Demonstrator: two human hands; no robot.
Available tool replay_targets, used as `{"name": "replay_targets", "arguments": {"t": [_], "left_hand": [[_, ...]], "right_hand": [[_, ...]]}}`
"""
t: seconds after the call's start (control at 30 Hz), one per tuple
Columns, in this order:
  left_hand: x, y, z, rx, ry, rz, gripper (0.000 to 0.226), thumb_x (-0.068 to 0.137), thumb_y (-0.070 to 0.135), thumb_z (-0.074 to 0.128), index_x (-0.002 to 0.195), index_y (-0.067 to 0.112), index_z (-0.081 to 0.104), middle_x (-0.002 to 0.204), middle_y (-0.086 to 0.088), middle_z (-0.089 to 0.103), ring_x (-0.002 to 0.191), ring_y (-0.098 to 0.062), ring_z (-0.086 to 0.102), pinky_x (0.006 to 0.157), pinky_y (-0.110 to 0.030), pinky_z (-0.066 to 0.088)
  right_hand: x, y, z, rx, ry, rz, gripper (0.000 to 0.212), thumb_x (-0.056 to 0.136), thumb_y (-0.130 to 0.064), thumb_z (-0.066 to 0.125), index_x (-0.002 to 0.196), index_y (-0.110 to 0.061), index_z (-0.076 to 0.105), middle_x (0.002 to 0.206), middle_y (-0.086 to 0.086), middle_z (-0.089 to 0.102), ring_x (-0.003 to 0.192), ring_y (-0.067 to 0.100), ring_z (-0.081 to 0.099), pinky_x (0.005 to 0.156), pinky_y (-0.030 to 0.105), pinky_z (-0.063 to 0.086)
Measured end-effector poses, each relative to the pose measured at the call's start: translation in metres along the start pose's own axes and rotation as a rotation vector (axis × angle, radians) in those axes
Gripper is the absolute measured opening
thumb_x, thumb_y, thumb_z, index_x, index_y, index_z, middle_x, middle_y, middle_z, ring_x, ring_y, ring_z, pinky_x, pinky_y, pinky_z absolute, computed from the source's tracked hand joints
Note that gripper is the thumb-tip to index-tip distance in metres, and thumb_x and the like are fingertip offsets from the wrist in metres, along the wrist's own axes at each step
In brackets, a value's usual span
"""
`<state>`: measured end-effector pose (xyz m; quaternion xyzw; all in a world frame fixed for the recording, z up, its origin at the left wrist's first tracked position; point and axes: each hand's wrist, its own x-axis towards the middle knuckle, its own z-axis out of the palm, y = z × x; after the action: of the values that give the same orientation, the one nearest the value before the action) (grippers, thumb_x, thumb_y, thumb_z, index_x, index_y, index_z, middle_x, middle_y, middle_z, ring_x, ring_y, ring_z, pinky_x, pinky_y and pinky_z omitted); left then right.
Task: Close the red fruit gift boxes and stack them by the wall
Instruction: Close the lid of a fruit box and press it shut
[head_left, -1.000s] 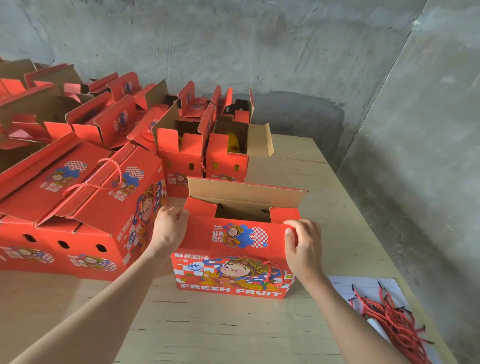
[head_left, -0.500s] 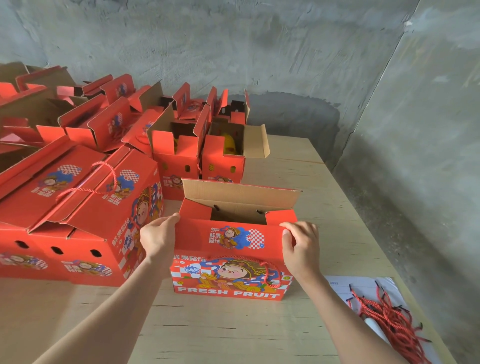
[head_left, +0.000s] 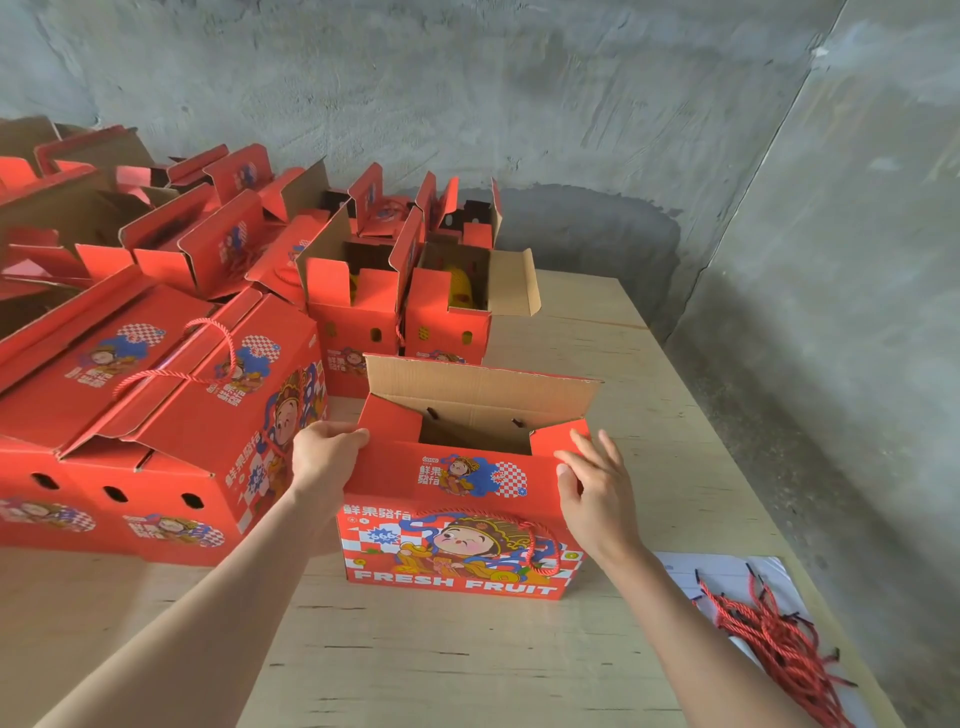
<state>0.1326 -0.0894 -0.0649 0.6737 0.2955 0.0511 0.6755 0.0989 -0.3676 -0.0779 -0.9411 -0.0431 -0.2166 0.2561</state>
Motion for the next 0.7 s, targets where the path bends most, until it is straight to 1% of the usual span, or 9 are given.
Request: {"name": "replay_targets", "arguments": {"t": [0.17, 0.27, 0.33, 0.37, 0.43, 0.47, 0.53, 0.6, 0.7], "left_hand": [[0.004, 0.01, 0.0, 0.13, -0.024, 0.031, 0.01, 0.085, 0.005, 0.059, 0.078, 0.012, 0.056, 0.077, -0.009, 0.062, 0.069, -0.025, 0.061, 0.066, -0.034, 0.052], [0.004, 0.01, 0.003, 0.143, -0.026, 0.048, 0.012, 0.085, 0.003, 0.054, 0.077, 0.011, 0.053, 0.073, -0.009, 0.062, 0.064, -0.024, 0.06, 0.064, -0.033, 0.052], [0.003, 0.004, 0.003, 0.106, -0.045, 0.067, 0.013, 0.088, 0.003, 0.052, 0.079, 0.01, 0.058, 0.068, -0.005, 0.065, 0.066, -0.025, 0.061, 0.06, -0.03, 0.052], [0.001, 0.002, 0.003, 0.076, -0.062, 0.069, 0.009, 0.09, 0.003, 0.052, 0.093, 0.008, 0.059, 0.076, -0.002, 0.066, 0.075, -0.027, 0.062, 0.062, -0.032, 0.053], [0.003, 0.0, 0.002, 0.02, -0.086, 0.107, 0.047, 0.092, 0.002, 0.049, 0.136, 0.016, 0.039, 0.113, -0.003, 0.055, 0.1, -0.029, 0.059, 0.075, -0.041, 0.054], [0.004, 0.0, 0.002, 0.049, -0.103, 0.172, 0.063, 0.092, -0.001, 0.045, 0.145, 0.025, 0.026, 0.128, -0.004, 0.048, 0.111, -0.03, 0.055, 0.082, -0.046, 0.053], [0.004, 0.001, 0.001, 0.176, -0.146, 0.346, 0.08, 0.089, -0.009, 0.038, 0.15, 0.035, 0.009, 0.149, -0.003, 0.033, 0.132, -0.027, 0.04, 0.097, -0.053, 0.045], [0.003, 0.0, 0.002, 0.294, -0.168, 0.473, 0.088, 0.084, -0.013, 0.034, 0.151, 0.036, 0.005, 0.154, -0.004, 0.026, 0.139, -0.024, 0.032, 0.106, -0.05, 0.038], [0.0, -0.001, 0.003, 0.405, -0.122, 0.587, 0.09, 0.081, -0.016, 0.033, 0.152, 0.033, 0.008, 0.154, -0.003, 0.026, 0.138, -0.022, 0.034, 0.103, -0.042, 0.04]], "right_hand": [[0.0, -0.001, -0.003, 0.06, -0.076, 0.069, 0.028, 0.095, -0.006, 0.053, 0.121, 0.0, 0.064, 0.132, 0.015, 0.057, 0.138, 0.029, 0.037, 0.113, 0.033, 0.025], [0.012, -0.007, -0.006, 0.161, -0.068, 0.231, 0.023, 0.092, -0.004, 0.057, 0.11, 0.001, 0.069, 0.124, 0.014, 0.063, 0.127, 0.027, 0.049, 0.103, 0.025, 0.032], [0.019, -0.01, -0.008, 0.23, -0.017, 0.348, 0.027, 0.088, -0.004, 0.063, 0.114, 0.003, 0.063, 0.123, 0.018, 0.058, 0.119, 0.03, 0.053, 0.095, 0.022, 0.034], [0.022, -0.011, -0.011, 0.269, -0.008, 0.406, 0.043, 0.086, -0.004, 0.066, 0.126, 0.002, 0.053, 0.132, 0.018, 0.049, 0.125, 0.031, 0.048, 0.099, 0.024, 0.032], [0.029, -0.01, -0.015, 0.298, -0.054, 0.425, 0.086, 0.083, -0.003, 0.07, 0.149, -0.003, 0.015, 0.156, 0.014, 0.016, 0.144, 0.026, 0.019, 0.113, 0.026, 0.017], [0.032, -0.008, -0.017, 0.269, -0.082, 0.378, 0.101, 0.081, -0.002, 0.071, 0.151, -0.006, -0.002, 0.159, 0.01, -0.001, 0.147, 0.022, 0.004, 0.116, 0.027, 0.007], [0.037, -0.006, -0.02, 0.21, -0.12, 0.251, 0.113, 0.079, 0.0, 0.072, 0.149, -0.015, -0.016, 0.159, 0.002, -0.014, 0.147, 0.021, -0.01, 0.117, 0.032, -0.001], [0.039, -0.006, -0.021, 0.162, -0.144, 0.138, 0.112, 0.08, 0.001, 0.07, 0.149, -0.021, -0.014, 0.16, -0.001, -0.009, 0.147, 0.025, -0.008, 0.117, 0.037, 0.002], [0.036, -0.002, -0.021, 0.097, -0.075, 0.016, 0.103, 0.077, -0.001, 0.074, 0.152, -0.019, 0.006, 0.152, 0.01, 0.022, 0.139, 0.025, 0.017, 0.113, 0.039, 0.02]]}}
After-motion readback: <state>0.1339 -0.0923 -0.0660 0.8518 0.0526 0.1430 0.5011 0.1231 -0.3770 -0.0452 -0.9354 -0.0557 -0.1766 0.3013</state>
